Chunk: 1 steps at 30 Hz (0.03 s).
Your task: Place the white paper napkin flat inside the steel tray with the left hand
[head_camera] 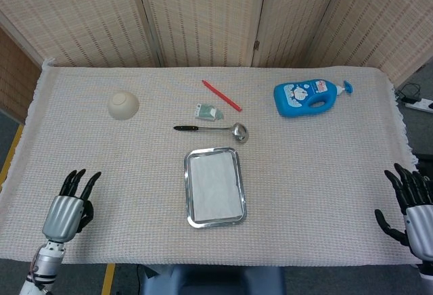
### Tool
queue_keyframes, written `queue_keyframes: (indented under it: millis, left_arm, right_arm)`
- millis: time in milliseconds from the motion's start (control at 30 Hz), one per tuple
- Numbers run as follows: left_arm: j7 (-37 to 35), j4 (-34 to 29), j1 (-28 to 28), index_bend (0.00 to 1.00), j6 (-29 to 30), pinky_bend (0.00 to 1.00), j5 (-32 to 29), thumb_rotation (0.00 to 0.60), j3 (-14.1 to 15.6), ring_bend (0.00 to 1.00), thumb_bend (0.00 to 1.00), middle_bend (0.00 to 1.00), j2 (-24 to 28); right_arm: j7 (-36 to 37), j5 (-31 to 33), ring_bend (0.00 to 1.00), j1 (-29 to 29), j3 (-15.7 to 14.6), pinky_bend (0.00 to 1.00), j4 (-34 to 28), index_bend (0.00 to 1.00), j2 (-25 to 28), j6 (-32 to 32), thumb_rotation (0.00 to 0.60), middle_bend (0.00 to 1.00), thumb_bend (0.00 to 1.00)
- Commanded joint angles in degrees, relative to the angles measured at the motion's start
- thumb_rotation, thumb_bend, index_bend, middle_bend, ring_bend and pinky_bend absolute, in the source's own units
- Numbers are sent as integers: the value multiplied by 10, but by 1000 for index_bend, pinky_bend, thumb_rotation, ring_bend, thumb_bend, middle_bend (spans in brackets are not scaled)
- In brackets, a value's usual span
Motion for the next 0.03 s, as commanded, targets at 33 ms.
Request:
queue_keyframes:
  millis: [33]
  left_arm:
    - [-49, 35, 25, 53, 13, 13, -25, 600, -4, 10, 331, 112, 32]
  right_arm:
    - [-22, 6, 0, 1, 2, 0, 1, 0, -11, -3, 600, 0, 427]
